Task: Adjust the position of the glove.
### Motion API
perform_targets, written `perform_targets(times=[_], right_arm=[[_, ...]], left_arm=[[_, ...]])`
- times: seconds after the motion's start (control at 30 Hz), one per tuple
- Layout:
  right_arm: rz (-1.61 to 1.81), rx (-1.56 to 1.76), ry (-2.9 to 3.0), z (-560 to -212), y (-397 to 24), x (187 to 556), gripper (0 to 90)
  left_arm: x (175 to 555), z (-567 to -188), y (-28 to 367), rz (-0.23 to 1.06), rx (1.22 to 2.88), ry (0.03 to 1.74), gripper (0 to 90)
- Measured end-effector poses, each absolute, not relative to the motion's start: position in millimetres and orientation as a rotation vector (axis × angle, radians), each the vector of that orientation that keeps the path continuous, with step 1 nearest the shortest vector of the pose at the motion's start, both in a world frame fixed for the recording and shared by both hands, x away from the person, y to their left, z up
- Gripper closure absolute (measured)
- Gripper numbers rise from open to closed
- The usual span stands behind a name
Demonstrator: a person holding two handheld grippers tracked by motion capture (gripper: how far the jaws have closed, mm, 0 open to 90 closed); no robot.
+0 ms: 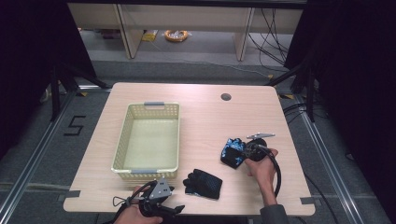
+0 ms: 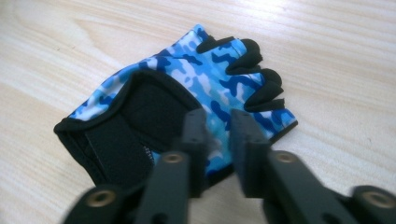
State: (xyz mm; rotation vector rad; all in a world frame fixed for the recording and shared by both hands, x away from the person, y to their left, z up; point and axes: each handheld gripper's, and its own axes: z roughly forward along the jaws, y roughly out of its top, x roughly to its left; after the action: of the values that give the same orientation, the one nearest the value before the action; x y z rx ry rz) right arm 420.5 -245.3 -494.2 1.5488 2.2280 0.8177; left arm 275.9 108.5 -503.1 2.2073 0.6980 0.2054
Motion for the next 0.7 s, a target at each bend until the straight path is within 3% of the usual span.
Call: perform_targets(times=[0.03,0.23,0.7], right_arm=[[0.794,1.537,2.219,-494.4,-245.5,420.2,62.8],[0.775,1.687,2.144,-494.6,-237.6,414.1,51.4],[0.754,1.698,2.108,-497.4,-229.9,413.7,50.0]], left_arm=[[275.7,-502.9,108.6,0.206,2.208,0.697,27.8],[276.2,-502.4,109.3,0.211,2.213,0.682,27.8],[276.3,-502.2,109.4,0.218,2.214,0.684,27.9]])
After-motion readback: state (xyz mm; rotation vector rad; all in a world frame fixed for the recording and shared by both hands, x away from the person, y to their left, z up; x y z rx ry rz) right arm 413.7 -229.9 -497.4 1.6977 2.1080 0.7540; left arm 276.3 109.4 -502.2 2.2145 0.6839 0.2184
